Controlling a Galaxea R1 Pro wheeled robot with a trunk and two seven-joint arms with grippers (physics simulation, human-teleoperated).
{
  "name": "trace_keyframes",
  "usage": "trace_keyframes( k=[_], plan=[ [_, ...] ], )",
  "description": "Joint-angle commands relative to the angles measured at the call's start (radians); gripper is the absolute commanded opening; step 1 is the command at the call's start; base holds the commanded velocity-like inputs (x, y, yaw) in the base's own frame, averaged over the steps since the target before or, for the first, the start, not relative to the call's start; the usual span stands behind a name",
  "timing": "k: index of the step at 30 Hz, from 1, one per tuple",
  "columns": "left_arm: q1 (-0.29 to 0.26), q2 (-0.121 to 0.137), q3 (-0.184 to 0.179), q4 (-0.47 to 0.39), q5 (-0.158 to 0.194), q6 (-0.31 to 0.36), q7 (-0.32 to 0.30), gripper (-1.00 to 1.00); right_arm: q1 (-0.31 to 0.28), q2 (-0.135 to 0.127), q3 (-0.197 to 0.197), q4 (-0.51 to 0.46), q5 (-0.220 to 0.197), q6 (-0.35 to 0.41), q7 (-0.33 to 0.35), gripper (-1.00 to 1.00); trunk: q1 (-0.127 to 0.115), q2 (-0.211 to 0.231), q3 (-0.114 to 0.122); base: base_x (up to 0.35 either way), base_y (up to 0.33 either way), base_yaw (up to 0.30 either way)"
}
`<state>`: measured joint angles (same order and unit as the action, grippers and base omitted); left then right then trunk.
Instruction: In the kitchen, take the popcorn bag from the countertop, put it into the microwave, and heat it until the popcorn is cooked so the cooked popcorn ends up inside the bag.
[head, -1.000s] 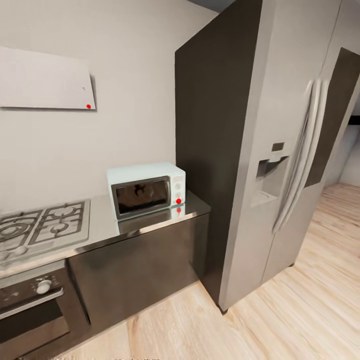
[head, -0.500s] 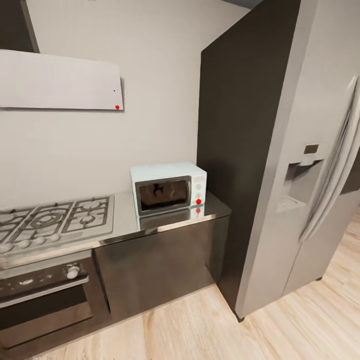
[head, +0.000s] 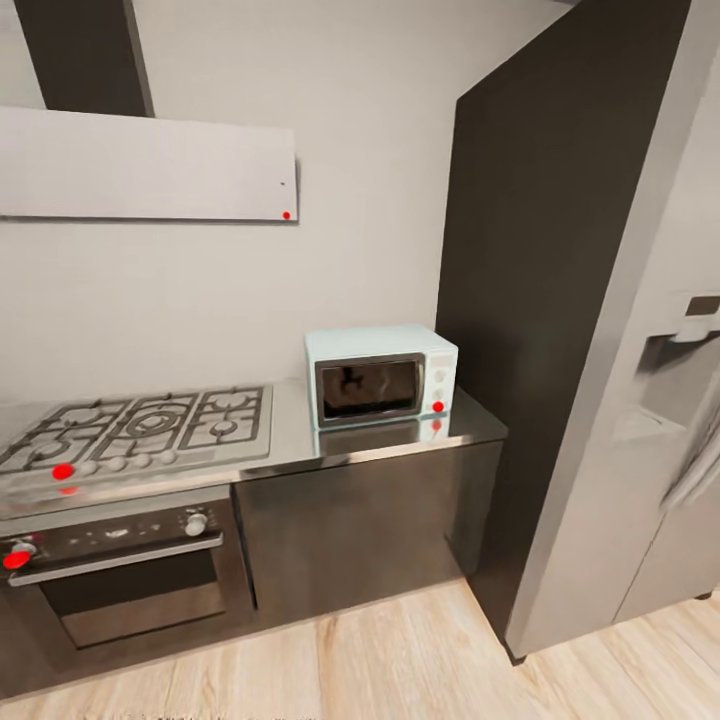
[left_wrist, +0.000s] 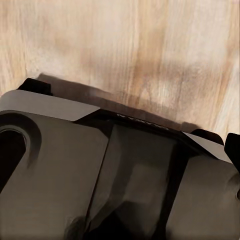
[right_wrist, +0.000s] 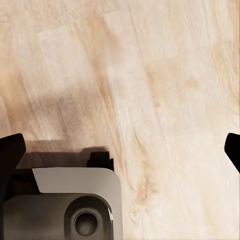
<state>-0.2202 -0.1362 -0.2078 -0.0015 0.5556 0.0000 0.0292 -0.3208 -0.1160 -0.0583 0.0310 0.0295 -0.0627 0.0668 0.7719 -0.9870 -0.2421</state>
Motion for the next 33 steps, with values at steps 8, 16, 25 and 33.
trace_keyframes(
  k=[8, 16, 25, 33],
  plan=[
    [-0.001, 0.001, -0.008, 0.000, 0.009, 0.000, 0.003, 1.00, -0.001, -0.001, -0.006, 0.003, 0.004, -0.006, 0.004, 1.00, 0.000, -0.001, -0.001, 0.000, 0.000, 0.269],
    [-0.001, 0.001, -0.008, 0.000, 0.009, 0.000, 0.003, 1.00, -0.001, -0.002, -0.006, 0.004, 0.004, -0.006, 0.004, 1.00, 0.000, -0.001, -0.001, 0.000, 0.000, 0.269],
    [-0.001, 0.001, -0.008, 0.000, 0.009, 0.000, 0.003, 1.00, -0.001, -0.002, -0.006, 0.004, 0.004, -0.006, 0.004, 1.00, 0.000, -0.001, -0.001, 0.000, 0.000, 0.269],
    [-0.001, 0.003, -0.007, 0.000, 0.009, 0.000, 0.003, 1.00, -0.001, -0.003, -0.006, 0.004, 0.004, -0.006, 0.005, 1.00, 0.000, -0.001, -0.001, 0.000, 0.000, 0.206]
  ],
)
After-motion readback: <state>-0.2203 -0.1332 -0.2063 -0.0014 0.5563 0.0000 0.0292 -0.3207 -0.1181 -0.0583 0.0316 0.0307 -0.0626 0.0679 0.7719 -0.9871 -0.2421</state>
